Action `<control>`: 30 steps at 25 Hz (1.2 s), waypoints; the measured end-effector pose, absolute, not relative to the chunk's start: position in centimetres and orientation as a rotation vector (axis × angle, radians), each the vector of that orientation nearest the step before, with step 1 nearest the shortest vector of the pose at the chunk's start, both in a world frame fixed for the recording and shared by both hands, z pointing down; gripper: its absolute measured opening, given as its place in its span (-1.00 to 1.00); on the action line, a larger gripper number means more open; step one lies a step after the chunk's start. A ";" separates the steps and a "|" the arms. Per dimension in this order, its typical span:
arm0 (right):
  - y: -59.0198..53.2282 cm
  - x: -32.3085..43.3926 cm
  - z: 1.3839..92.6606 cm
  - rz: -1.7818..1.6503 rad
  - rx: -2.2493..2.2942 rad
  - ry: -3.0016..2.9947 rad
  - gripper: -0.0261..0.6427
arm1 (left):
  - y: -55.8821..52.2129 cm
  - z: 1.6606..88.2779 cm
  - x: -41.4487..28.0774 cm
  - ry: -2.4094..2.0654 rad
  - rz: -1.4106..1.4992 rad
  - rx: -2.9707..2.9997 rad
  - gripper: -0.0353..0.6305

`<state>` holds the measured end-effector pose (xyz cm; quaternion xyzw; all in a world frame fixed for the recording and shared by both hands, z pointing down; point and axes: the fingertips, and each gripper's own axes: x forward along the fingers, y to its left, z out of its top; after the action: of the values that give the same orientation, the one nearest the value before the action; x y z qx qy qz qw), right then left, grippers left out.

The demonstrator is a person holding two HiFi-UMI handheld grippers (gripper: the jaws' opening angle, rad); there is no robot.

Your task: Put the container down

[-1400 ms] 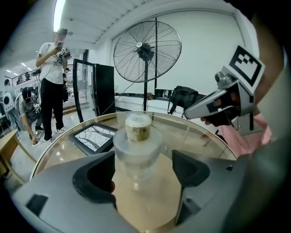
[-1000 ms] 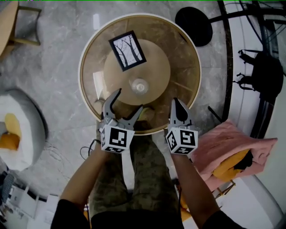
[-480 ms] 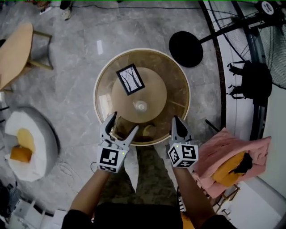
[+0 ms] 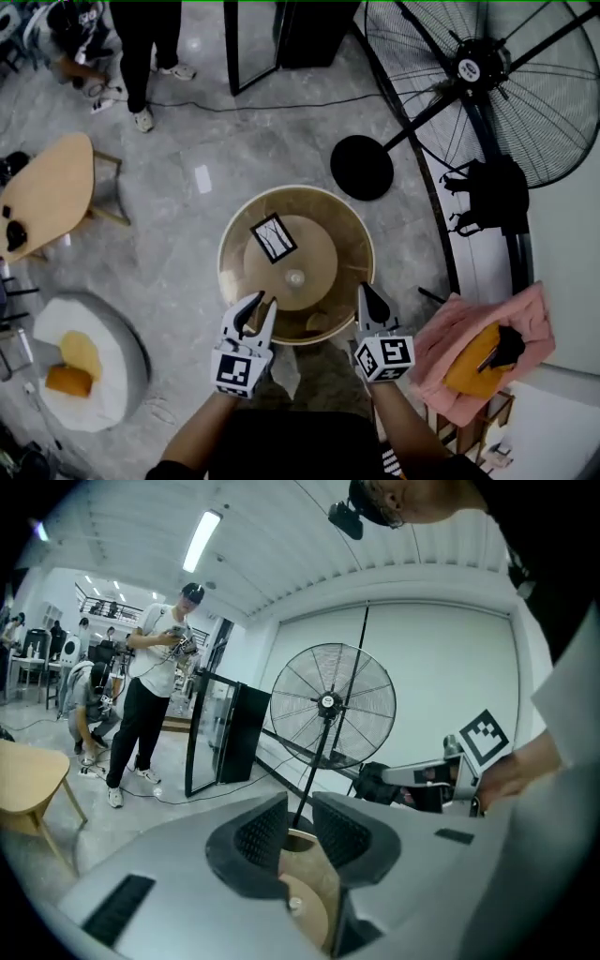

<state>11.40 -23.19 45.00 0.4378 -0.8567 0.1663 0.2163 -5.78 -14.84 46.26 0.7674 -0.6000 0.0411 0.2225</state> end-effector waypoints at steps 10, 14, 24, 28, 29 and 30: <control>-22.0 13.2 29.0 0.324 1.403 -2.451 -0.86 | -13.3 31.7 -9.6 -1.765 0.150 2.167 -0.82; -21.6 13.0 25.5 0.286 1.432 -2.500 -0.86 | -13.2 26.7 -11.8 -1.883 0.110 2.166 -0.82; -23.2 12.8 19.1 0.192 1.411 -2.575 -0.86 | -13.8 19.9 -15.5 -2.084 0.033 2.125 -0.82; -23.5 13.7 18.9 0.150 1.407 -2.561 -0.86 | -13.1 18.8 -15.8 -2.147 -0.016 2.082 -0.82; -23.6 13.7 18.9 0.148 1.406 -2.561 -0.86 | -13.0 18.6 -15.9 -2.156 -0.018 2.078 -0.82; -23.6 13.6 18.9 0.146 1.402 -2.563 -0.86 | -12.8 18.5 -16.0 -2.163 -0.017 2.077 -0.82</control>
<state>13.62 -23.61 18.87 0.4765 -0.8711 0.0496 0.1078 -15.99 -12.80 18.50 0.6909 -0.7194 -0.0055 0.0712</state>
